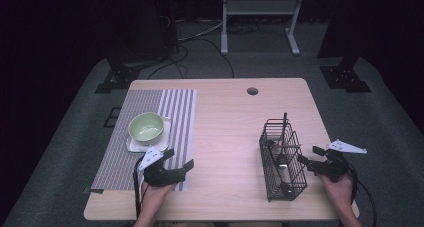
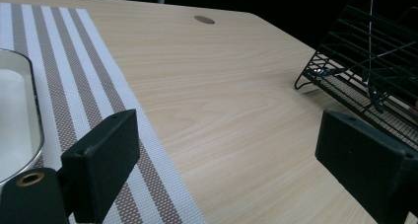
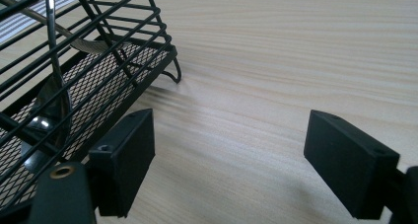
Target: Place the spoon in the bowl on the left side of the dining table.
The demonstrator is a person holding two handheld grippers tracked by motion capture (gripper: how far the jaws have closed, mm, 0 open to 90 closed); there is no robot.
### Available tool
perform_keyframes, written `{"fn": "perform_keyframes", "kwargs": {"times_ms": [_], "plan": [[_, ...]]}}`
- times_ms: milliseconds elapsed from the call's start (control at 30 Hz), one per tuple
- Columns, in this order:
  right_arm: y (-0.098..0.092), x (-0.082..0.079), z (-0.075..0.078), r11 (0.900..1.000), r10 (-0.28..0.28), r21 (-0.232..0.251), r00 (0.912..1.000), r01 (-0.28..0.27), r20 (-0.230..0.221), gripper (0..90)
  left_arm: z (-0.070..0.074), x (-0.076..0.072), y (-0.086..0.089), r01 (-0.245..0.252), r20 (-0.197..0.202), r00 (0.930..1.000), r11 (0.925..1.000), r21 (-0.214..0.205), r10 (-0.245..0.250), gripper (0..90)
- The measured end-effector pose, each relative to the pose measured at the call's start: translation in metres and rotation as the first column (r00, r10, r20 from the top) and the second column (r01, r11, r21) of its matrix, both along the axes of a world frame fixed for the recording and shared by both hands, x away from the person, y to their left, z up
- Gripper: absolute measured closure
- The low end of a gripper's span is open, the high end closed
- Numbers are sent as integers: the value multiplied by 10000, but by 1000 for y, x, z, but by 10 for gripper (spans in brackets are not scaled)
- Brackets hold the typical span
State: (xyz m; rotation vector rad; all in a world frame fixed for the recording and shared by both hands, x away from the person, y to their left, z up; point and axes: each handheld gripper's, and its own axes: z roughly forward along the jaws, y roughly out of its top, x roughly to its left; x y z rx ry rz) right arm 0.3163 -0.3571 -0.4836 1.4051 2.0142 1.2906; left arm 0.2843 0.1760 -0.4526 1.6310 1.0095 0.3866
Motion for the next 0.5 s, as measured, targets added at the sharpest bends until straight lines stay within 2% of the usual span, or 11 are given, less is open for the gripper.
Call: {"fn": "perform_keyframes", "kwargs": {"times_ms": [100, 333, 467, 500], "plan": [[0, 0, 0, 10000, -1, 9, 10000, 1, 7, 184, 1, 0, -2, 43, 14, 10000, 9999, 121, -44, 90], [0, -1, 0, 9999, -100, 33, 9999, 100, 69, 182, 2, -3, -5, 196, -14, 9998, 9996, -215, -196, 90], [0, -1, 0, 9999, -111, 51, 9999, 111, 73, 182, 3, -3, -6, 305, -80, 9995, 9995, -120, -306, 90], [-1, -1, 0, 9999, -115, 67, 9999, 115, 79, 182, 3, -3, -6, 317, -166, 9993, 9991, -272, -322, 90]]}}
